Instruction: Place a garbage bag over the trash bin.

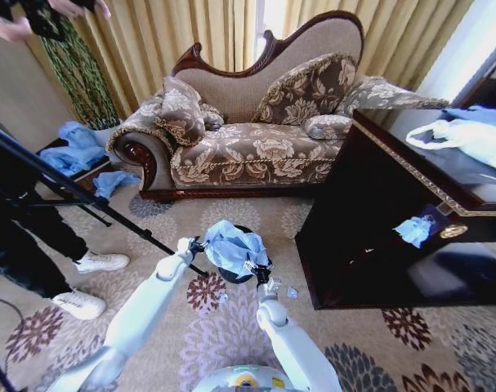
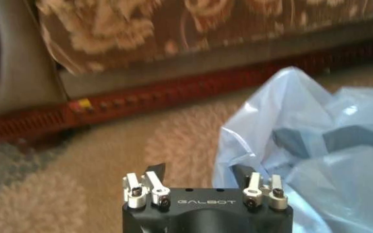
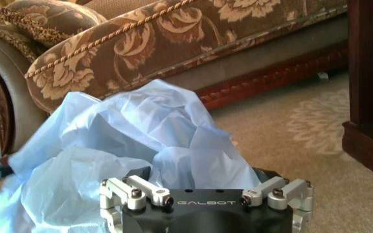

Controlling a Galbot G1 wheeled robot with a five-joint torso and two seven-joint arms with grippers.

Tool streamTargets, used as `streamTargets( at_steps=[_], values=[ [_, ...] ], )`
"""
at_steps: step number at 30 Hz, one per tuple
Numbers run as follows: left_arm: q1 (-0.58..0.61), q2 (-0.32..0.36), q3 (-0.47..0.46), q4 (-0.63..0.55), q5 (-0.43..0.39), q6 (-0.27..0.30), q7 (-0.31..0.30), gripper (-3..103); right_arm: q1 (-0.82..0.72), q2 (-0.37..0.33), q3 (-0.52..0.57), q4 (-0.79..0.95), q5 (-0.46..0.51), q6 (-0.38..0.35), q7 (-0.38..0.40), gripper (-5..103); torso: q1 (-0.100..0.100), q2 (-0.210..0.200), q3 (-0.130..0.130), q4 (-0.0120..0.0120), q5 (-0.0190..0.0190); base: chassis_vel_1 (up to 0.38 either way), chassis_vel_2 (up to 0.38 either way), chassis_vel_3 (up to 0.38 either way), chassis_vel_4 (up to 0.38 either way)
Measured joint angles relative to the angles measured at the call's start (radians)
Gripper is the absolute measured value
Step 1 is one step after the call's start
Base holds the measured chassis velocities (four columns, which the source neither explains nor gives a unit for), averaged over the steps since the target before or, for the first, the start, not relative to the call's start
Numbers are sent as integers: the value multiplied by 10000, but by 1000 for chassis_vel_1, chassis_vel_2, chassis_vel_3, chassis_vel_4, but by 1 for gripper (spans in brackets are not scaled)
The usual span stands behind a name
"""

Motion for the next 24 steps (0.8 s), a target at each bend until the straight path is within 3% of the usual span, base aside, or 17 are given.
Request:
streamTargets(
  at_steps=[1,2,4,5,9,14,24],
  values=[
    [38,10,-48,-48,6,-65,-1,74,0,-6,1,1,3,0,0,100,0,0,0,0,-1,0,0,0,0],
    [134,26,-240,-278,74,-358,-10,84,5,-36,14,6,16,0,0,100,0,0,0,0,-3,0,0,0,0],
    [144,26,-289,-401,104,-459,-13,84,7,-55,16,12,23,0,0,100,0,0,0,-1,-3,0,0,0,0],
    [144,23,-307,-612,130,-532,0,89,9,-78,19,23,28,0,0,100,0,0,0,-2,-2,0,0,0,0],
    [79,-3,-220,-1160,-151,-373,93,100,7,-122,31,117,43,-4,4,100,0,0,-1,-5,-2,0,0,0,0],
    [-38,-123,-81,-1374,-359,177,122,100,-19,-140,27,225,47,-22,2,100,0,0,-1,-5,-3,0,0,0,0],
    [-3,5,-149,-1282,-300,396,532,100,-24,-112,27,222,20,-18,-20,100,0,0,-1,-1,-2,0,0,0,0]
  ],
)
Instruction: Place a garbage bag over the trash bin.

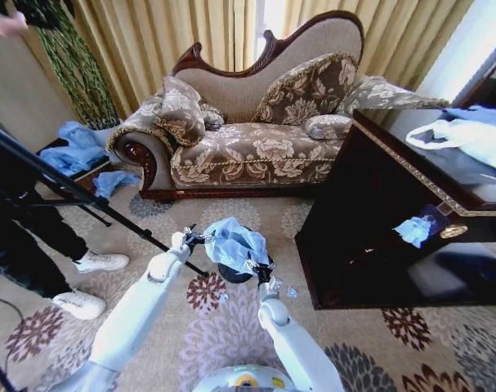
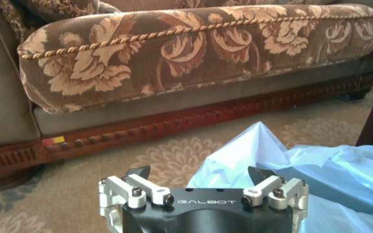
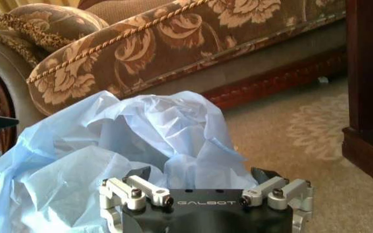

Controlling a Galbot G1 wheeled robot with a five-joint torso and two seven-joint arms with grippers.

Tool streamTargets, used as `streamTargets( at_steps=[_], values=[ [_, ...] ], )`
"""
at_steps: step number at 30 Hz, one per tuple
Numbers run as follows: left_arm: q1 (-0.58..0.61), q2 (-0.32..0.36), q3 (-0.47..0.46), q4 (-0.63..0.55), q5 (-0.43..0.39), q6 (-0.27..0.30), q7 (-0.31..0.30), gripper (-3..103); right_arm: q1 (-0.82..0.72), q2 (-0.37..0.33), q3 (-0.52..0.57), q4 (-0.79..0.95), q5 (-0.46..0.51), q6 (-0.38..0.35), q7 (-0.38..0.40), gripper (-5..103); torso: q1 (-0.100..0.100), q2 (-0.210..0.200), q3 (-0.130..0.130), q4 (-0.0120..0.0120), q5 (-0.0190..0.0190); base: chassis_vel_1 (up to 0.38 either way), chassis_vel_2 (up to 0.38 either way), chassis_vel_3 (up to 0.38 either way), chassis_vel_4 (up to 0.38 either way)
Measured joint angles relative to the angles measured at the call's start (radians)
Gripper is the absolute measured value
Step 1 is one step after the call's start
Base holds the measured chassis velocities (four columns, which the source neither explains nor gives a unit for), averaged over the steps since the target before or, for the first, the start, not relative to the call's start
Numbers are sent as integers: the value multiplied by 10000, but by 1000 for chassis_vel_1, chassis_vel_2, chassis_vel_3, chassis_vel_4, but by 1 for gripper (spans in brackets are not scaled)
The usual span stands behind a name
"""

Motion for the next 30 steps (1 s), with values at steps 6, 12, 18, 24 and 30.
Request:
streamTargets(
  at_steps=[6,12,18,24,30],
  values=[
    [-381,-74,222,453,25,98,554,100,64,9,-20,-64,-4,7,-9,100,0,0,0,-2,1,0,0,0,0],
    [-773,-295,551,848,26,452,1109,100,66,-5,-33,-74,-25,16,-31,100,0,0,0,-4,1,0,0,0,0],
    [-1075,-511,633,1336,15,651,727,101,14,-13,11,-69,-81,37,-39,100,0,0,0,-3,0,0,0,0,0],
    [-1331,-573,610,1768,-13,579,309,85,-32,-35,35,-73,-125,57,-44,100,0,0,0,-2,0,0,0,0,0],
    [-1619,-499,511,1897,-187,429,181,70,-61,-19,42,-109,-171,67,-45,100,0,0,0,-1,-1,0,0,0,0]
  ],
)
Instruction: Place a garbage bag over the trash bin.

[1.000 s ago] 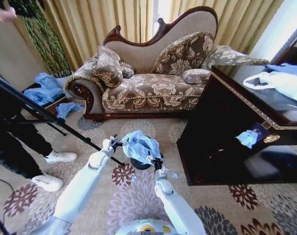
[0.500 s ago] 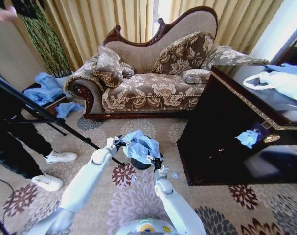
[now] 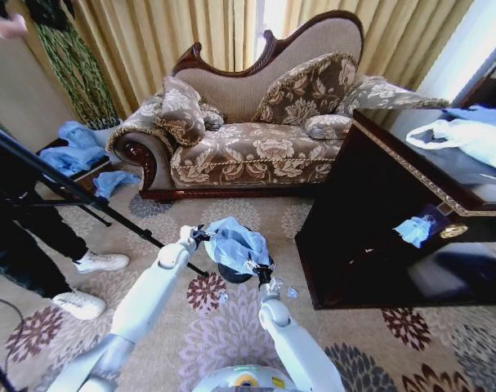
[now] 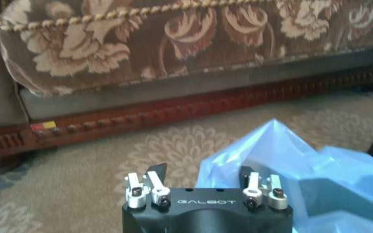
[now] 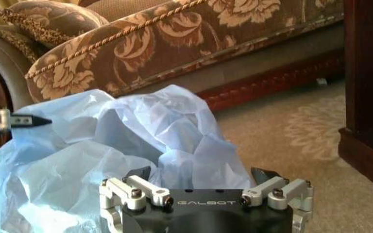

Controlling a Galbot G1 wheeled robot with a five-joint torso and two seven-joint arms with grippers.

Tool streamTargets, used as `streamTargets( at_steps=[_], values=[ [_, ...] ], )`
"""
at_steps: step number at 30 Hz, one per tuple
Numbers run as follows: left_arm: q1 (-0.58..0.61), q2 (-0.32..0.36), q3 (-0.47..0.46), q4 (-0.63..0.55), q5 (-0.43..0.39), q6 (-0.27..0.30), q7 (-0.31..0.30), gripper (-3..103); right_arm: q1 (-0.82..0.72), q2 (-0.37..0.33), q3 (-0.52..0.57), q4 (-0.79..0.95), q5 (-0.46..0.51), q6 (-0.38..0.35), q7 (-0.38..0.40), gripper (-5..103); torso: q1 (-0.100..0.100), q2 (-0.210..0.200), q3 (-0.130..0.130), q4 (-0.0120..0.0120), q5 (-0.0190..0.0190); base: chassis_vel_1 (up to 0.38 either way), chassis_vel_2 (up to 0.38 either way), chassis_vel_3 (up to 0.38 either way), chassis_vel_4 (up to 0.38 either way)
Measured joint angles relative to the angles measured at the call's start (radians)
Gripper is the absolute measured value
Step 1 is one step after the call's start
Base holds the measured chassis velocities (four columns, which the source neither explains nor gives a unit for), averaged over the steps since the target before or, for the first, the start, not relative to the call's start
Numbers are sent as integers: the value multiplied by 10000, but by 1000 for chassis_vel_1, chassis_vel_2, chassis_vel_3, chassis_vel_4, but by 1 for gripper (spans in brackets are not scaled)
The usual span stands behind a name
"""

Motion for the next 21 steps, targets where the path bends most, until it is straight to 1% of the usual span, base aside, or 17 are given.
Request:
streamTargets(
  at_steps=[2,3,4,5,6,7,10,11,13,14,17,19,21],
  values=[
    [-244,28,-4,275,-74,-29,-13,61,-6,10,-5,-7,-25,3,2,100,0,0,0,-1,1,0,0,0,0],
    [-244,28,-4,275,-74,-29,-13,61,-6,10,-5,-7,-25,3,2,100,0,0,0,-1,1,0,0,0,0],
    [-346,28,2,478,-76,-61,-2,57,-7,11,-11,-3,-28,4,7,100,0,0,0,-1,0,0,0,0,0],
    [-389,28,9,575,-78,-75,8,57,-8,10,-13,-1,-29,3,9,100,0,0,0,-1,0,0,0,0,0],
    [-509,29,33,896,-81,-151,55,54,-14,-1,-24,10,-35,3,12,100,0,0,0,-1,-1,0,0,0,0],
    [-509,29,33,896,-81,-151,55,54,-14,-1,-24,10,-35,3,12,100,0,0,0,-1,-1,0,0,0,0],
    [-678,13,51,1583,-81,-371,178,42,-41,-44,-33,40,-36,5,25,100,0,0,0,0,0,0,0,0,0],
    [-678,13,51,1583,-81,-371,178,42,-41,-44,-33,40,-36,5,25,100,0,0,0,0,0,0,0,0,0],
    [-726,-46,69,1989,-69,-530,250,34,-44,-51,-36,26,-44,15,27,100,0,0,0,0,0,0,0,0,0],
    [-726,-46,69,1989,-69,-530,250,34,-44,-51,-36,26,-44,15,27,100,0,0,0,0,0,0,0,0,0],
    [-837,-193,151,2640,-2,-820,325,22,-31,-22,-56,-21,-61,29,41,100,0,0,0,-1,-2,0,0,0,0],
    [-872,-228,168,2788,14,-884,337,22,-26,-16,-63,-33,-66,32,45,100,0,0,-1,-2,-2,0,0,0,0],
    [-991,-318,200,3174,38,-1080,375,14,-12,-6,-94,-54,-75,34,52,100,0,1,0,-1,-1,0,0,0,0]
  ],
)
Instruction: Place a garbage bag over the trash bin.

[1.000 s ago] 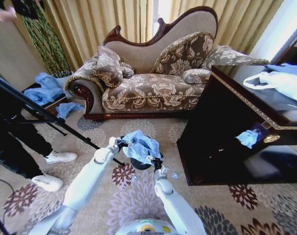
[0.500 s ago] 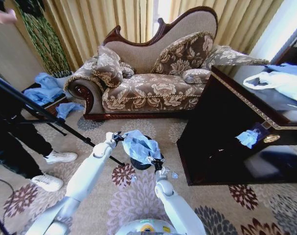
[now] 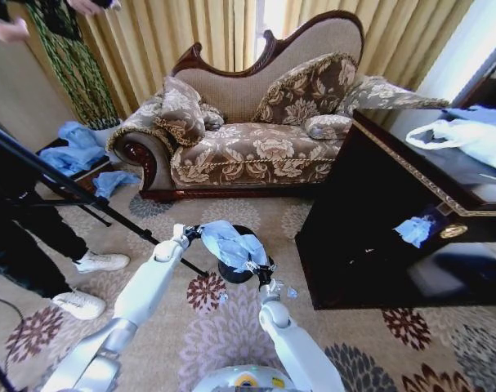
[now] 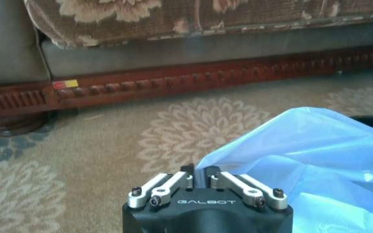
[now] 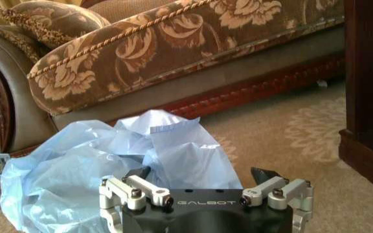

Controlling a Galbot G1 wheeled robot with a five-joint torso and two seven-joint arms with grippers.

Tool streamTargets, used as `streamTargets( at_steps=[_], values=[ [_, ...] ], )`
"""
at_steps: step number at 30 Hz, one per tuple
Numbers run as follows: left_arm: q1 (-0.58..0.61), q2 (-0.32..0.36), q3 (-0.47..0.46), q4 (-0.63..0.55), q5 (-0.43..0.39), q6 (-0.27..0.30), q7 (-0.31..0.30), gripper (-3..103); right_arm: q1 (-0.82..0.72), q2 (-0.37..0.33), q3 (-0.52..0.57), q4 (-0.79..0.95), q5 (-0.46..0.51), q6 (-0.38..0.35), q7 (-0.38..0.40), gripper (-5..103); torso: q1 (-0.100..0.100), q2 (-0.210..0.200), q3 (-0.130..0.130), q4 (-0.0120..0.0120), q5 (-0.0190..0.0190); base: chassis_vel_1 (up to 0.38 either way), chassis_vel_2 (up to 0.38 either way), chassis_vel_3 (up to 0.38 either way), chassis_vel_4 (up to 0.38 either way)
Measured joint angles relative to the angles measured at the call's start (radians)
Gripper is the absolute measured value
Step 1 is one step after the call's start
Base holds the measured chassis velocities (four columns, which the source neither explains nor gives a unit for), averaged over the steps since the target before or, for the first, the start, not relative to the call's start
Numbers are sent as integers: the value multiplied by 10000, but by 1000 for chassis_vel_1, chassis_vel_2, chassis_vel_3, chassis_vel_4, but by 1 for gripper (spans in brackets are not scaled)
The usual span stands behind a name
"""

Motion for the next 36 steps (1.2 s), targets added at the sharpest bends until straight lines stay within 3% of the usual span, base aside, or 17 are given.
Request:
streamTargets(
  at_steps=[3,9,11,13,20,25,28,36],
  values=[
    [-128,-67,47,385,20,-157,49,6,8,7,-19,-14,-5,1,6,100,0,0,0,0,1,0,0,0,0],
    [-269,-156,117,797,107,-355,111,23,13,18,-27,-23,-16,9,23,100,0,0,0,0,1,0,0,0,0],
    [-255,-176,142,834,171,-396,121,39,8,20,-30,-18,-23,23,29,100,0,0,0,0,1,0,0,0,0],
    [-248,-185,145,857,199,-426,122,39,6,21,-31,-17,-26,29,29,100,0,0,0,0,1,0,0,0,0],
    [-41,-399,134,1264,889,-1110,178,72,-21,8,-96,59,-12,61,29,100,0,0,0,2,1,0,0,0,0],
    [65,-598,107,1502,1146,-1353,181,82,-24,-28,-117,122,11,82,30,100,0,0,1,2,1,0,0,0,0],
    [94,-741,86,1758,1413,-1613,158,97,-59,-84,-117,188,25,103,47,100,0,0,1,0,1,0,0,0,0],
    [324,-638,-72,1356,1512,-1681,78,100,-78,-111,-164,258,56,110,67,100,0,0,1,0,1,0,0,0,0]
  ],
)
